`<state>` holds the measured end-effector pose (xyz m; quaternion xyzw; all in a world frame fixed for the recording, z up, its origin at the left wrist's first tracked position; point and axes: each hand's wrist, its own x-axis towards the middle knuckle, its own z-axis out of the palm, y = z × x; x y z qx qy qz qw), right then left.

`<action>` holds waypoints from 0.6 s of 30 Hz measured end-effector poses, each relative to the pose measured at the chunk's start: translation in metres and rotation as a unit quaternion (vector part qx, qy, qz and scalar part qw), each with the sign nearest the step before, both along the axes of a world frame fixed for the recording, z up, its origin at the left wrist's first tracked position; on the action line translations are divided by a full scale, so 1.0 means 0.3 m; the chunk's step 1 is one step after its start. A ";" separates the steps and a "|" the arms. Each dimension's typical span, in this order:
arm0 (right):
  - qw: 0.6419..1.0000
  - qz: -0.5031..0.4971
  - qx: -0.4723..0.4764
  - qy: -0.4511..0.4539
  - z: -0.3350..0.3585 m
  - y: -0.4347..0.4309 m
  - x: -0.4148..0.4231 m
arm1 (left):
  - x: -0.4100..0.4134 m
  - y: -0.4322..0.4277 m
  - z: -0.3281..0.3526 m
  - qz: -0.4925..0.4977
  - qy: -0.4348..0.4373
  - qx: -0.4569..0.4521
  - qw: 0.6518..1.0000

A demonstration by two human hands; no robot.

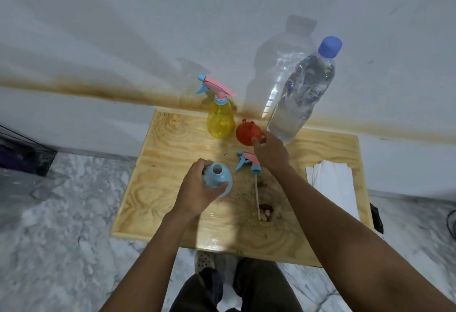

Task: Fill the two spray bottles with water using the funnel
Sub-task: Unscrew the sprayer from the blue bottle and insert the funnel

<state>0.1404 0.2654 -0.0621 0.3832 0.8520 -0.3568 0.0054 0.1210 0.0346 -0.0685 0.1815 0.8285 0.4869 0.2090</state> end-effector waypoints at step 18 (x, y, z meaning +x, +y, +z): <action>0.985 -0.096 -0.004 0.145 0.033 -0.012 -0.094 | 0.022 0.013 -0.004 0.018 0.011 -0.033 0.999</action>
